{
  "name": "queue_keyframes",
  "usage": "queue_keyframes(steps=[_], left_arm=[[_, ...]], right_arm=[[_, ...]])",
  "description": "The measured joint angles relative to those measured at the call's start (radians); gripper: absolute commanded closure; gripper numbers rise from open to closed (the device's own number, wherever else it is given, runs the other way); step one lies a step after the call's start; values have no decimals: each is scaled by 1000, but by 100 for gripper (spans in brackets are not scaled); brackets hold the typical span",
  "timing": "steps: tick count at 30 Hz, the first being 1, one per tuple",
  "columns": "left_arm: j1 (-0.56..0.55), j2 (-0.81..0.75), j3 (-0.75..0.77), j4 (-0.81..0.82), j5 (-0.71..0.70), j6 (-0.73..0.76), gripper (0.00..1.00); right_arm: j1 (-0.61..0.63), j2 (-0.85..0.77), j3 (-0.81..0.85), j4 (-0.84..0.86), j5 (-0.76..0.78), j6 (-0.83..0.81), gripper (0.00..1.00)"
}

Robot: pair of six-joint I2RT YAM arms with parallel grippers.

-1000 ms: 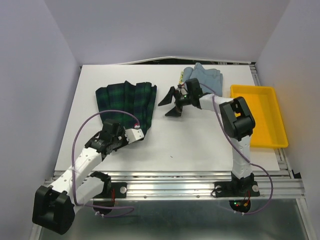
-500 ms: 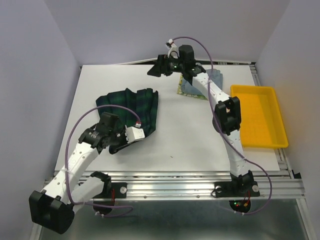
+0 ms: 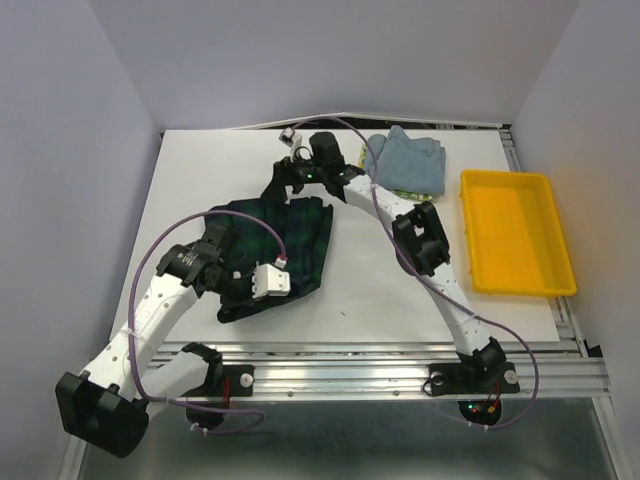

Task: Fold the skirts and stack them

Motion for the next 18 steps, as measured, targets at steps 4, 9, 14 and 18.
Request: queue_keyframes(steps=[4, 9, 14, 18], left_arm=[[-10, 16, 29, -24, 16, 3, 100], [-10, 54, 70, -40, 22, -10, 100], [-10, 120, 142, -35, 24, -39, 100], [-8, 184, 205, -24, 19, -47, 100]], right_arm=[[47, 18, -13, -10, -27, -83, 11], [95, 21, -82, -57, -84, -192, 54], [103, 10, -217, -66, -170, -249, 84], [101, -25, -261, -90, -214, -258, 91]])
